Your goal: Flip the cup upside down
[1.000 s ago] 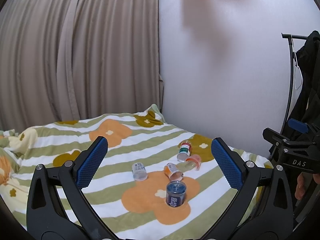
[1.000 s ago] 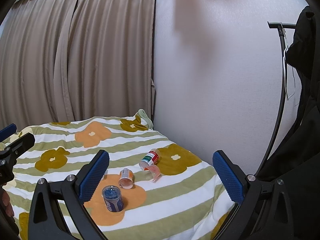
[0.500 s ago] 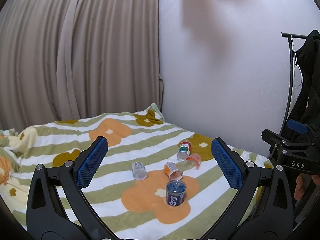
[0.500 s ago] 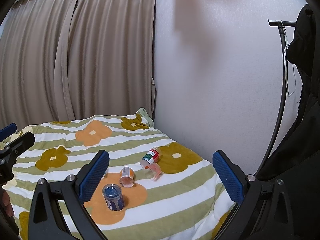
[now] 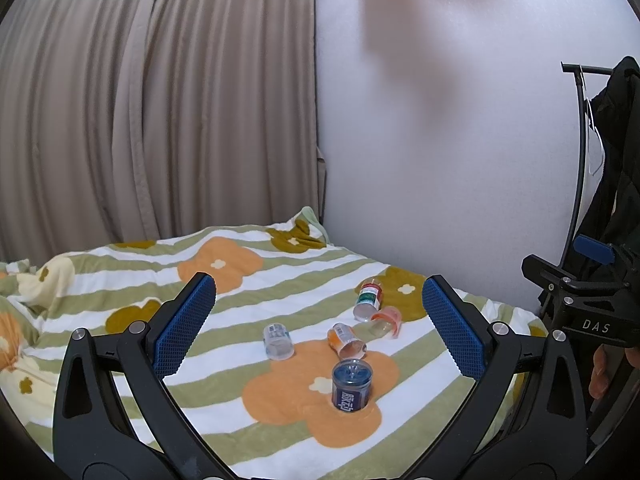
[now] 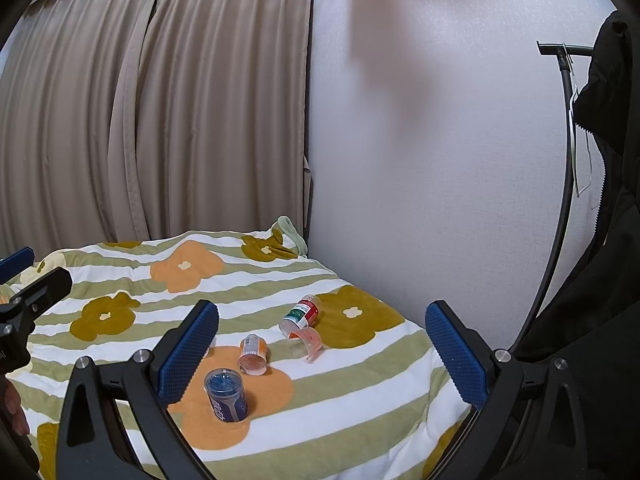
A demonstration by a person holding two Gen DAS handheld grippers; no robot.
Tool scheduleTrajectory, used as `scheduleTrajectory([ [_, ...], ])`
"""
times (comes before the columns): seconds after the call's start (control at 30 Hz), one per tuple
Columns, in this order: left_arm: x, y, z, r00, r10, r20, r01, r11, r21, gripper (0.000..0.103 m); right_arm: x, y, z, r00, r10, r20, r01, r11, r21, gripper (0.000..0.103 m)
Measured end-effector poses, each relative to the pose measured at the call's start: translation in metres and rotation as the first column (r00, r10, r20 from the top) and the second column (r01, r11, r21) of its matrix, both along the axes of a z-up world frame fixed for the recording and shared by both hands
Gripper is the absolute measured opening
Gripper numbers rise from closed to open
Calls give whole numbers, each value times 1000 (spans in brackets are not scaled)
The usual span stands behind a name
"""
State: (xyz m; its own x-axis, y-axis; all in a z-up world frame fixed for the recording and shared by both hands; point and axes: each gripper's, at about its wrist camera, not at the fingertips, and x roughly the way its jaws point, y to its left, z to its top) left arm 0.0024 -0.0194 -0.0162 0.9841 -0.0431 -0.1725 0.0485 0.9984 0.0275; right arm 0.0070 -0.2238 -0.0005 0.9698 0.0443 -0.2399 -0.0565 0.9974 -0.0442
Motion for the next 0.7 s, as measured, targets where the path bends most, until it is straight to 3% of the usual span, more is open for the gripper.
scheduleTrajectory([
  [0.7,-9,-2,2,998,34,53,-35,999,25,103,4,1,2,1000,10,0,-10,1000,4,103],
])
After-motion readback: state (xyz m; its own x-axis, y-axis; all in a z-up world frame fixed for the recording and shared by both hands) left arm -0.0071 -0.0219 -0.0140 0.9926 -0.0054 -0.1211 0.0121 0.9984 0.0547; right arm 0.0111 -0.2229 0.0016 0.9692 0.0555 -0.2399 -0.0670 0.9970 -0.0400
